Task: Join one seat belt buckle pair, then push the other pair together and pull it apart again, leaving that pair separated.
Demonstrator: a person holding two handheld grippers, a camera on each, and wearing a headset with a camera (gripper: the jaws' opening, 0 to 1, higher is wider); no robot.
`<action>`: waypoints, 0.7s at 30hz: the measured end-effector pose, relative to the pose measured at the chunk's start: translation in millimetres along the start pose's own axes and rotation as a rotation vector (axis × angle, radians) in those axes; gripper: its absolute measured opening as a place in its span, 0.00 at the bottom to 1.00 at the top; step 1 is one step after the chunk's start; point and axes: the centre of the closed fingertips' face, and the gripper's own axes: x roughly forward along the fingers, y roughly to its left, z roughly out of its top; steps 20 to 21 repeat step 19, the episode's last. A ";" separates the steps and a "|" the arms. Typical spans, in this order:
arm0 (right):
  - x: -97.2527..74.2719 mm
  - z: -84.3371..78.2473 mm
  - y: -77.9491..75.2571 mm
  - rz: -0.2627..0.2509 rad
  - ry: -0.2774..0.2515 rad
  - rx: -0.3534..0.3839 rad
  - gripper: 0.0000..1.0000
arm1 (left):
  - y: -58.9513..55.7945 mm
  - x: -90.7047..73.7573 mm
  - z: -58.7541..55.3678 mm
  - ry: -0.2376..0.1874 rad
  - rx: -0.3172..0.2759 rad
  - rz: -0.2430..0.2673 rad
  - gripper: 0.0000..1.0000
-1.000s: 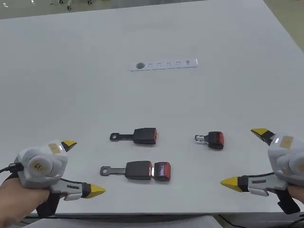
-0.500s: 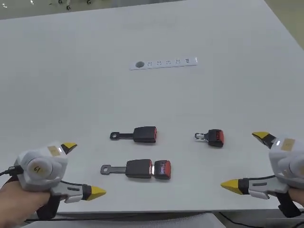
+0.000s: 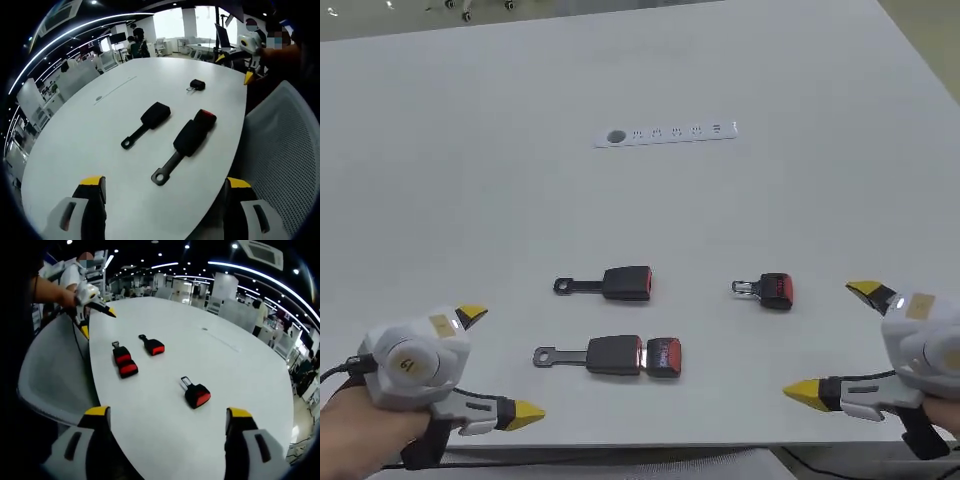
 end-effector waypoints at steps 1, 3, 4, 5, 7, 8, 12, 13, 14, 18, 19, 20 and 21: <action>-0.2 -0.1 0.3 0.000 0.001 0.000 0.96 | 0.1 -0.2 -0.4 -0.001 -0.003 0.001 1.00; -0.4 -0.5 0.2 0.000 0.002 0.000 0.96 | -0.3 -0.7 -0.7 -0.001 -0.007 0.001 1.00; -0.4 -0.9 0.3 0.000 0.003 0.001 0.96 | 0.5 -0.5 -1.8 -0.001 -0.009 0.002 1.00; -0.3 -1.4 0.3 0.001 0.004 0.001 0.96 | 0.8 -0.5 -2.2 -0.002 -0.011 0.002 1.00; -0.2 -2.0 0.7 0.002 0.006 0.000 0.96 | 0.2 -0.8 -2.1 -0.003 -0.014 0.002 1.00; -0.2 -1.9 0.8 0.003 0.007 -0.001 0.96 | 0.1 -0.7 -2.3 -0.002 -0.015 0.002 1.00; 0.2 -1.3 0.5 0.003 0.004 0.001 0.96 | -1.1 -0.3 -1.5 -0.004 -0.016 0.001 1.00; 0.1 -0.9 0.4 0.002 0.003 0.005 0.95 | -1.2 -0.2 -1.5 -0.004 -0.017 0.000 1.00; 0.1 -0.4 0.4 0.002 0.001 0.011 0.95 | -1.3 0.1 -1.7 -0.003 -0.017 -0.001 1.00; 1.1 -0.4 0.0 0.001 0.001 0.010 0.95 | 0.0 0.7 -3.1 0.000 -0.020 0.000 1.00; 1.3 -0.5 0.4 0.002 0.001 0.011 0.95 | 0.6 0.8 -3.7 0.000 -0.022 0.000 1.00; 1.3 -0.5 0.4 0.002 0.001 0.011 0.95 | 0.6 0.8 -3.7 0.000 -0.022 0.000 1.00; 1.3 -0.5 0.4 0.002 0.001 0.011 0.95 | 0.6 0.8 -3.7 0.000 -0.022 0.000 1.00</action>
